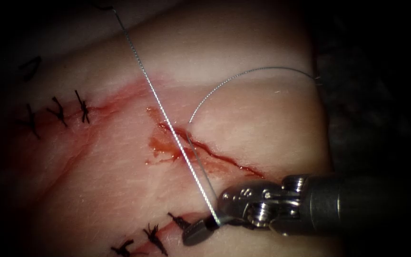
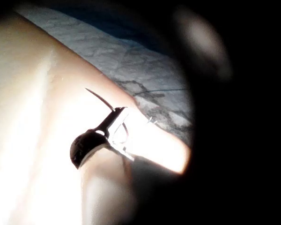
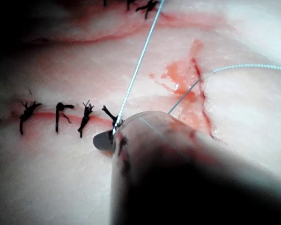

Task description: Wound Closure

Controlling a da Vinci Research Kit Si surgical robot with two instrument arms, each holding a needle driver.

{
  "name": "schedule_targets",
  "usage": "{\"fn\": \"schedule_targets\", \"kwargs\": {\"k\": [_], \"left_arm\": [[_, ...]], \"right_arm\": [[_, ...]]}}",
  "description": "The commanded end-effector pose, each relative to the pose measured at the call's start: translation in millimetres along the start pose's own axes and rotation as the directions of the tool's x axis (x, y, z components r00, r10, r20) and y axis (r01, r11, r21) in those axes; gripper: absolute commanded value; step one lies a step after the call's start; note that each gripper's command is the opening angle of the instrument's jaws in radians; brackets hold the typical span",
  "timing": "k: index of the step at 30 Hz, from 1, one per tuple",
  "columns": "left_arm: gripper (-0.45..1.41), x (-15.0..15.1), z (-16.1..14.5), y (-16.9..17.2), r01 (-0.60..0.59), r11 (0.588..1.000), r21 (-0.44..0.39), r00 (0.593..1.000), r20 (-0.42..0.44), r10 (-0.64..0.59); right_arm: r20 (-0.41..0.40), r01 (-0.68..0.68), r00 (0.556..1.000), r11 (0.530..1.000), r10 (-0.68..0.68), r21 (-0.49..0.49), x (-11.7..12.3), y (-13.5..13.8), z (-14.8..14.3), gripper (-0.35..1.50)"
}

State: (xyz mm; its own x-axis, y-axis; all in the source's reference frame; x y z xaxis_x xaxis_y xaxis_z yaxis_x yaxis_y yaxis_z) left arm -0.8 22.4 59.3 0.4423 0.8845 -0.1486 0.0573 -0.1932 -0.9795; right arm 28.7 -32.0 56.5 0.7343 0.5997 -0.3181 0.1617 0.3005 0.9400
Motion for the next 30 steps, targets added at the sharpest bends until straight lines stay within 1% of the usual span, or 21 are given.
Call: {"fn": "schedule_targets", "kwargs": {"k": [1,4,5,9,12,16,19,23,24,27,30], "left_arm": [[-0.45,0.2,0.0,-0.7,-0.027,1.0,0.016,1.0,0.004,0.027],[-0.45,1.3,-1.1,-1.0,-0.107,0.992,0.072,0.994,-0.002,0.107],[-0.45,1.6,-1.4,-1.1,-0.122,0.989,0.089,0.992,-0.012,0.123],[-0.45,3.3,-3.3,-1.4,-0.184,0.968,0.168,0.979,-0.058,0.197],[-0.45,4.7,-4.8,-1.5,-0.202,0.955,0.216,0.972,-0.078,0.223],[-0.45,6.1,-6.4,-1.5,-0.217,0.934,0.284,0.965,-0.084,0.25],[-0.45,7.0,-7.6,-1.6,-0.236,0.908,0.347,0.955,-0.09,0.283],[-0.45,8.0,-9.6,-1.6,-0.265,0.84,0.474,0.941,-0.065,0.333],[-0.45,8.3,-10.0,-1.6,-0.265,0.827,0.495,0.938,-0.064,0.34],[-0.45,9.0,-11.3,-1.6,-0.269,0.799,0.537,0.93,-0.07,0.36],[-0.45,9.4,-11.9,-1.6,-0.267,0.788,0.555,0.926,-0.08,0.37]], "right_arm": [[0.027,-0.043,0.999,0.999,0.043,0.006,-1.5,-0.5,-0.2,-0.35],[0.073,-0.11,0.991,0.994,0.109,0.006,-3.7,-1.4,-1.6,-0.35],[0.091,-0.127,0.988,0.992,0.126,0.004,-4.6,-1.9,-2.2,-0.35],[0.125,-0.201,0.972,0.98,0.201,-0.007,-7.2,-3.1,-4.2,-0.35],[0.143,-0.237,0.961,0.971,0.237,-0.019,-8.3,-3.8,-5.6,-0.35],[0.16,-0.28,0.947,0.96,0.28,-0.022,-9.1,-4.8,-7.3,-0.35],[0.177,-0.317,0.932,0.948,0.315,-0.017,-9.9,-5.9,-9.3,-0.35],[0.207,-0.35,0.911,0.934,0.356,-0.068,-11.0,-7.2,-12.1,-0.35],[0.217,-0.356,0.904,0.93,0.367,-0.089,-11.5,-7.5,-12.8,-0.35],[0.23,-0.383,0.887,0.917,0.4,-0.113,-12.9,-7.9,-14.1,-0.35],[0.239,-0.413,0.871,0.903,0.429,-0.119,-14.1,-8.3,-15.1,-0.35]]}}
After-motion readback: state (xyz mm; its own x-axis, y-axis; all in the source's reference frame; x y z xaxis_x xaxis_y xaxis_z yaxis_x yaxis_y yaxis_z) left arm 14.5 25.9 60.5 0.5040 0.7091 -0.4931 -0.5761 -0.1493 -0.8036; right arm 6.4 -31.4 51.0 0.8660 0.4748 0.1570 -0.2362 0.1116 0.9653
